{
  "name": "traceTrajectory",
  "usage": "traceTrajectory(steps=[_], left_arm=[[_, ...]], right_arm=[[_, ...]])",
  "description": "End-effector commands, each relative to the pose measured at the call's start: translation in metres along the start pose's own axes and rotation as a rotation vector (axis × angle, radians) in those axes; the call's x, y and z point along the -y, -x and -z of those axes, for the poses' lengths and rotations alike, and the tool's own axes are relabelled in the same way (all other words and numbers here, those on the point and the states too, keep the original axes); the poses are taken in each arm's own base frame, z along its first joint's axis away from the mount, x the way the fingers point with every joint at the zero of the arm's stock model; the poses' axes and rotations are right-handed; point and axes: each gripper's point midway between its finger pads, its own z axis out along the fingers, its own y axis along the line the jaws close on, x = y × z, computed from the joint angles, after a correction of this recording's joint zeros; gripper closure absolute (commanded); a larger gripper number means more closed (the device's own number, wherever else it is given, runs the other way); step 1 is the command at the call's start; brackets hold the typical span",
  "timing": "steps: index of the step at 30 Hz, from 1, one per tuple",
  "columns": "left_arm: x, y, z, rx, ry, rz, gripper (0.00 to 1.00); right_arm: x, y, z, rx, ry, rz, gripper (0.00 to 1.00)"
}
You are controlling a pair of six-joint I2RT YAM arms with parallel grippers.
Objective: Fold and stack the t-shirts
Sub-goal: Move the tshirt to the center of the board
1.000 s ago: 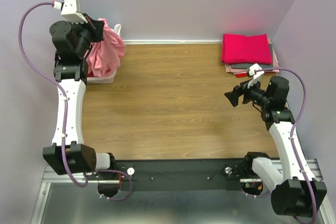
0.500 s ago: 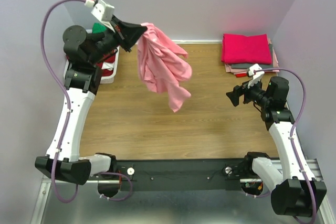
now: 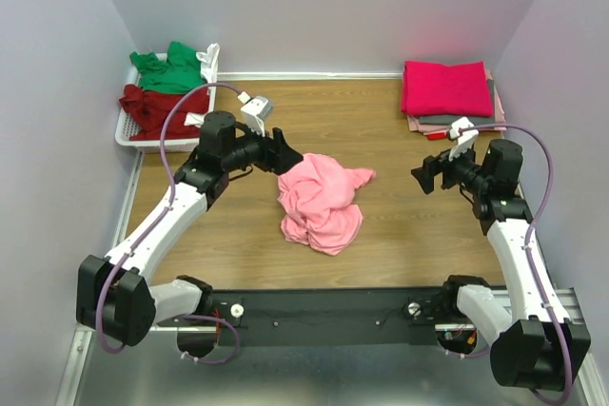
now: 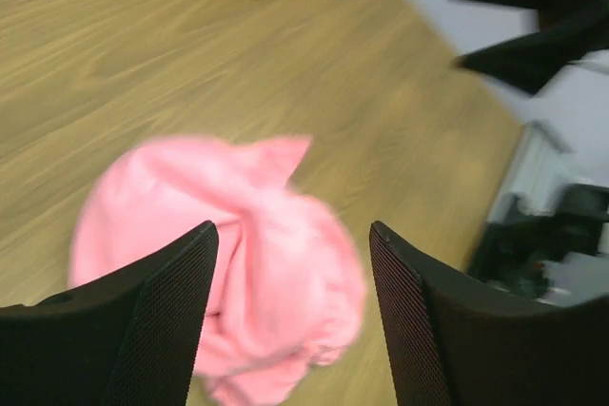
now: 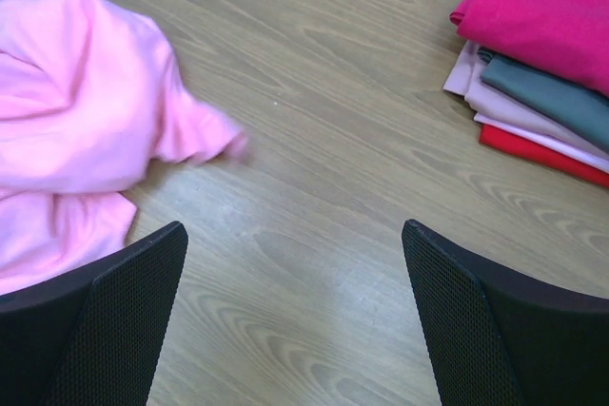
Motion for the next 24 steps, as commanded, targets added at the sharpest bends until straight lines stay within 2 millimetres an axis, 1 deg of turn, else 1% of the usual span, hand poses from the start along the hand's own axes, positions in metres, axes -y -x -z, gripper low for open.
traceTrajectory(steps=[1, 2, 3, 4, 5, 6, 7, 8, 9, 10, 11, 13, 14, 15, 17, 19, 20, 21, 24], left_arm=[[-0.043, 0.031, 0.025, 0.07, 0.316, -0.182, 0.22], [-0.051, 0.044, 0.036, 0.083, 0.403, -0.232, 0.21], [-0.05, 0.056, 0.048, 0.114, 0.438, -0.273, 0.19], [-0.05, 0.063, 0.055, 0.13, 0.468, -0.302, 0.16], [-0.054, 0.068, 0.064, 0.149, 0.515, -0.323, 0.13], [-0.05, 0.075, 0.074, 0.183, 0.531, -0.35, 0.12], [-0.055, 0.068, 0.078, 0.177, 0.553, -0.365, 0.09], [-0.055, 0.072, 0.082, 0.211, 0.571, -0.381, 0.07], [-0.051, 0.073, 0.091, 0.244, 0.576, -0.393, 0.06], [-0.051, 0.07, 0.093, 0.259, 0.573, -0.396, 0.04], [-0.06, 0.059, 0.094, 0.268, 0.603, -0.392, 0.04], [-0.056, 0.054, 0.103, 0.31, 0.603, -0.395, 0.03], [-0.059, 0.048, 0.102, 0.331, 0.598, -0.391, 0.02], [-0.057, 0.047, 0.106, 0.355, 0.595, -0.393, 0.02], [-0.057, 0.038, 0.104, 0.36, 0.579, -0.379, 0.02], [-0.053, 0.039, 0.104, 0.365, 0.563, -0.376, 0.02], [-0.054, 0.038, 0.103, 0.366, 0.562, -0.37, 0.02], [-0.051, 0.035, 0.099, 0.354, 0.533, -0.368, 0.02], [-0.051, 0.032, 0.092, 0.329, 0.51, -0.361, 0.02]], right_arm=[[-0.003, -0.015, -0.002, -0.029, 0.027, -0.002, 0.0], [-0.01, -0.017, -0.004, -0.025, 0.068, -0.003, 0.0], [-0.014, -0.019, -0.004, -0.026, 0.091, -0.006, 0.0], [-0.018, -0.019, -0.005, -0.023, 0.113, -0.007, 0.0], [-0.026, -0.02, -0.005, -0.016, 0.161, 0.001, 0.0], [-0.03, -0.021, -0.004, -0.014, 0.182, 0.008, 0.0], [-0.033, -0.023, -0.004, -0.012, 0.202, 0.014, 0.0], [-0.036, -0.025, -0.004, -0.01, 0.22, 0.035, 0.0], [-0.041, -0.026, -0.003, -0.002, 0.249, 0.044, 0.0], [-0.043, -0.028, -0.003, -0.002, 0.261, 0.052, 0.0], [-0.046, -0.032, -0.003, -0.004, 0.278, 0.061, 0.0], [-0.047, -0.04, -0.004, -0.022, 0.294, 0.047, 0.0], [-0.049, -0.042, -0.004, -0.023, 0.309, 0.049, 0.0], [-0.047, -0.045, -0.004, -0.031, 0.31, 0.039, 0.0], [-0.047, -0.051, -0.004, -0.038, 0.329, 0.033, 0.0], [-0.046, -0.057, -0.002, -0.045, 0.339, 0.019, 0.0], [-0.049, -0.059, -0.001, -0.038, 0.363, 0.021, 0.0], [-0.046, -0.062, 0.001, -0.042, 0.359, 0.006, 0.0], [-0.045, -0.066, 0.003, -0.042, 0.367, -0.01, 0.0]])
